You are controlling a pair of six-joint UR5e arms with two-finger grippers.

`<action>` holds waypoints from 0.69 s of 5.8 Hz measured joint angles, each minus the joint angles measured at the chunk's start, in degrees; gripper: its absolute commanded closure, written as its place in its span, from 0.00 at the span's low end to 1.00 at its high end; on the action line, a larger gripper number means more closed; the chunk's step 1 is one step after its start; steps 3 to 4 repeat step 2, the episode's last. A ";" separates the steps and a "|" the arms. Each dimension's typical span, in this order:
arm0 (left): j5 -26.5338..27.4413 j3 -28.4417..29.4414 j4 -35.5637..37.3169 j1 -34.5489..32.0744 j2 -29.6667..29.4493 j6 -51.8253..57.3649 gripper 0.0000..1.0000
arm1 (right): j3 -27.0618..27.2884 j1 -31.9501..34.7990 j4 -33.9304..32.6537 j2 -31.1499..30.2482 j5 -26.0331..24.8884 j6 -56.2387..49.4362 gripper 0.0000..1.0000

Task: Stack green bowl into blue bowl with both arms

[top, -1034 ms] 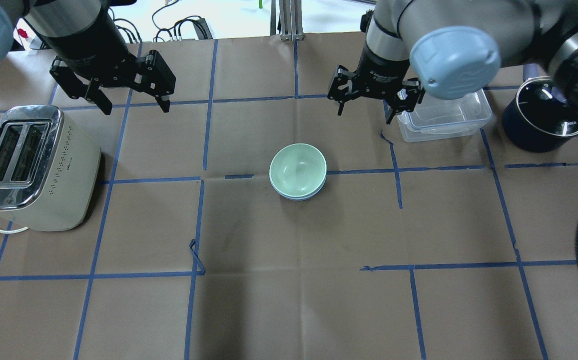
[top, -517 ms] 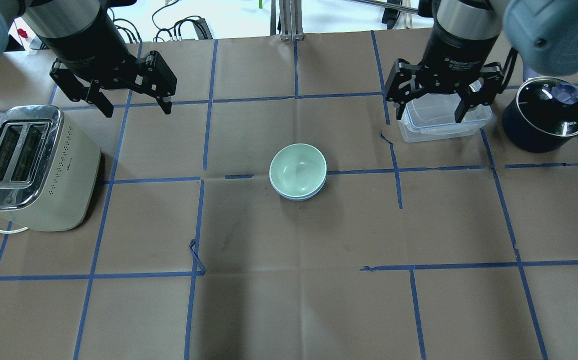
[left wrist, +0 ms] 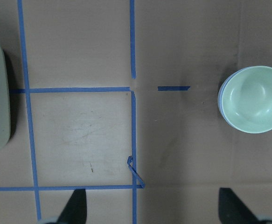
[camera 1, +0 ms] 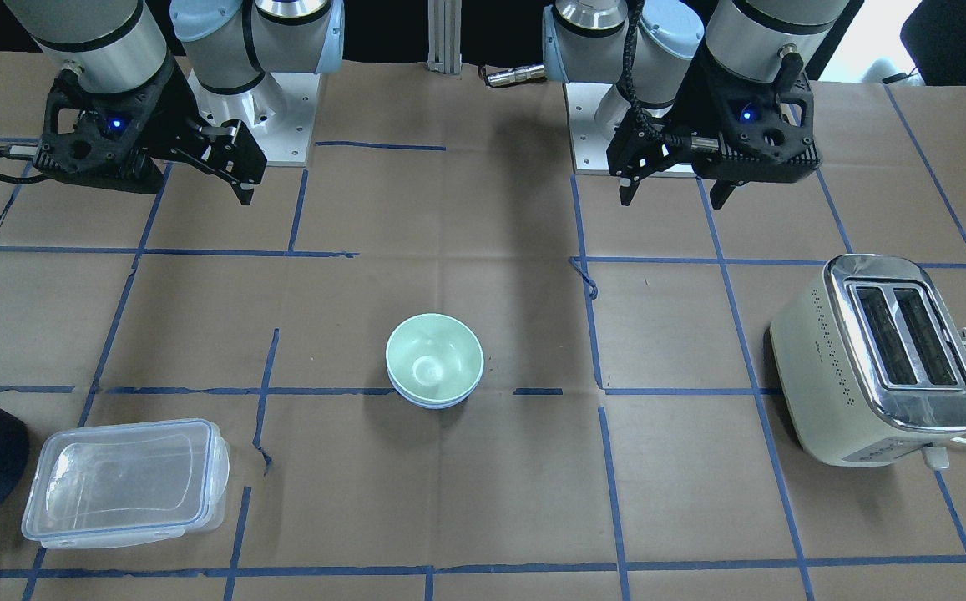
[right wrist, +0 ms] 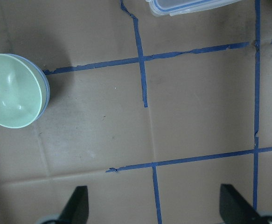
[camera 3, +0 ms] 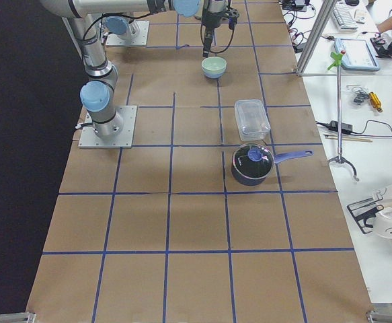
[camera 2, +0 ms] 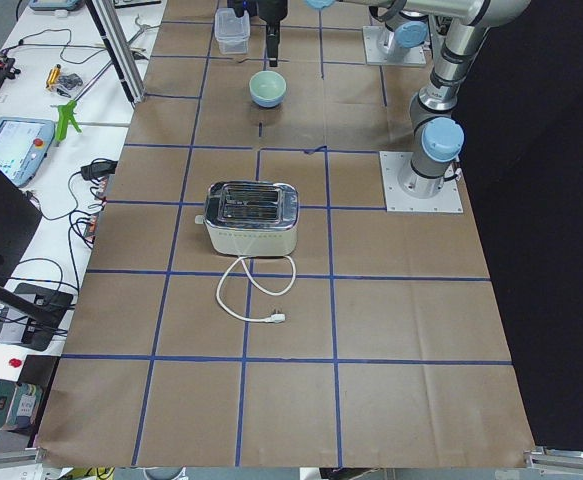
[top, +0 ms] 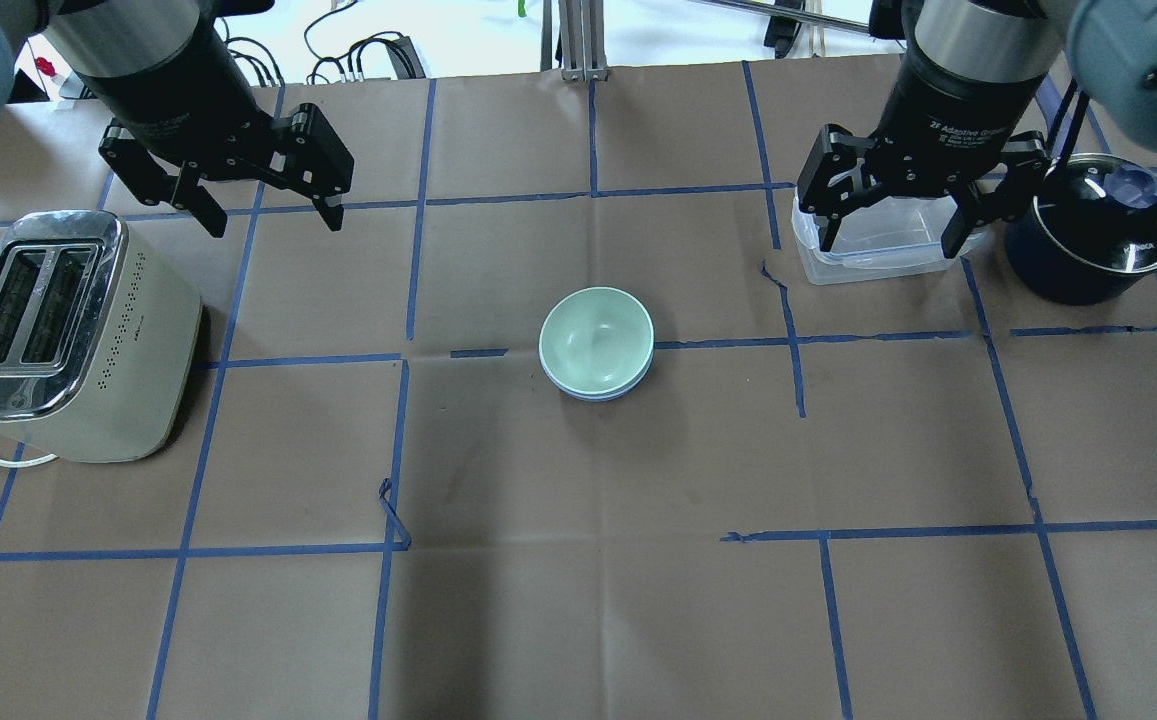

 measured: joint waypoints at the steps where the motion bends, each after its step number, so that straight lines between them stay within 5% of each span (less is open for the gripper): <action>1: 0.00 0.00 0.00 0.04 0.05 0.18 0.02 | 0.00 0.05 -0.01 -0.04 -0.03 0.02 0.00; 4: 0.00 0.00 0.00 0.06 0.03 0.24 0.02 | 0.00 0.09 -0.02 -0.05 -0.07 0.02 0.00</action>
